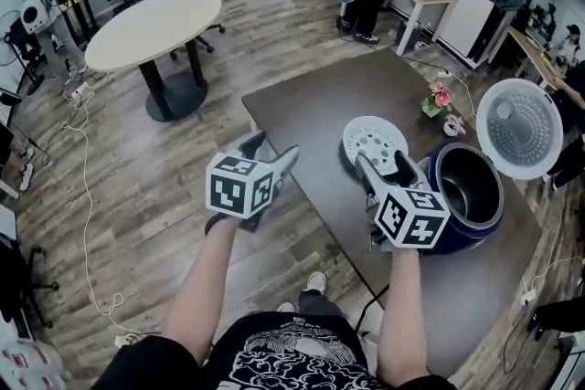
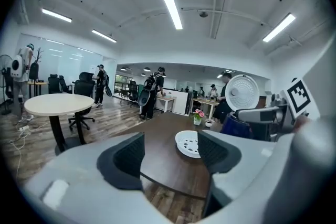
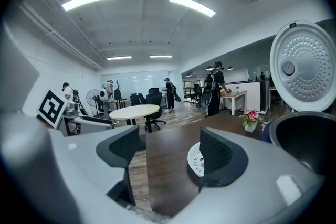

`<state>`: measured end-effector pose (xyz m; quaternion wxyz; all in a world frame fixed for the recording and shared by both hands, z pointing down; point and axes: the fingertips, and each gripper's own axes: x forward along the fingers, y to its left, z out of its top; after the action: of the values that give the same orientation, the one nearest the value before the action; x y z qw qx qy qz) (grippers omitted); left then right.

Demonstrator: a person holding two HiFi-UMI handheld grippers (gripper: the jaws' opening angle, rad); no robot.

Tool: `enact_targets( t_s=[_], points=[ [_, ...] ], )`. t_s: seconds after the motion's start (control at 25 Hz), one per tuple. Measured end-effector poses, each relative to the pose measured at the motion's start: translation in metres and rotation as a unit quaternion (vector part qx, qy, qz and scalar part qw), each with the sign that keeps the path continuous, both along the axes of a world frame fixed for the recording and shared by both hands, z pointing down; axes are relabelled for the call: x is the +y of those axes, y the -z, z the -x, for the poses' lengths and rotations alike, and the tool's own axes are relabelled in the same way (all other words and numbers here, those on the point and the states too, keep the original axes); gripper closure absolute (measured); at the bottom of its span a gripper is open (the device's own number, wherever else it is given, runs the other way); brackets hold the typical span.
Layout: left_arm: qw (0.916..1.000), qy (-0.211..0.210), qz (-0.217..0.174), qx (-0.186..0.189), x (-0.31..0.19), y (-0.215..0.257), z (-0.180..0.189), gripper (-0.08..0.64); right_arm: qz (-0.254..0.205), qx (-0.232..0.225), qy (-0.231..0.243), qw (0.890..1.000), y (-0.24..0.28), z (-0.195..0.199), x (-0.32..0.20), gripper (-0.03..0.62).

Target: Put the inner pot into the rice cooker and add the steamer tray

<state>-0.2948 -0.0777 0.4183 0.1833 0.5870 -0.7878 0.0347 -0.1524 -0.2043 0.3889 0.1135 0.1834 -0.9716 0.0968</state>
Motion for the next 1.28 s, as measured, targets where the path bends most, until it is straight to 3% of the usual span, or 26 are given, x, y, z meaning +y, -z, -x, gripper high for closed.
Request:
enact_targets(
  t_s=[0.28, 0.56, 0.96, 1.28],
  points=[
    [0.9979, 0.063, 0.006, -0.011, 0.024, -0.004, 0.049, 0.241, 0.013, -0.002, 0.013, 1.0, -0.017, 0.043, -0.012, 0.218],
    [0.9962, 0.081, 0.022, -0.022, 0.007, -0.005, 0.096, 0.241, 0.013, -0.017, -0.016, 1.0, -0.019, 0.082, -0.057, 0.236],
    [0.9975, 0.054, 0.043, -0.017, -0.078, -0.018, 0.154, 0.241, 0.014, -0.005, -0.052, 0.999, -0.034, 0.123, -0.14, 0.242],
    [0.9985, -0.02, 0.048, -0.015, -0.176, -0.02, 0.164, 0.241, 0.03, 0.0, -0.114, 0.993, -0.051, 0.122, -0.196, 0.242]
  ],
)
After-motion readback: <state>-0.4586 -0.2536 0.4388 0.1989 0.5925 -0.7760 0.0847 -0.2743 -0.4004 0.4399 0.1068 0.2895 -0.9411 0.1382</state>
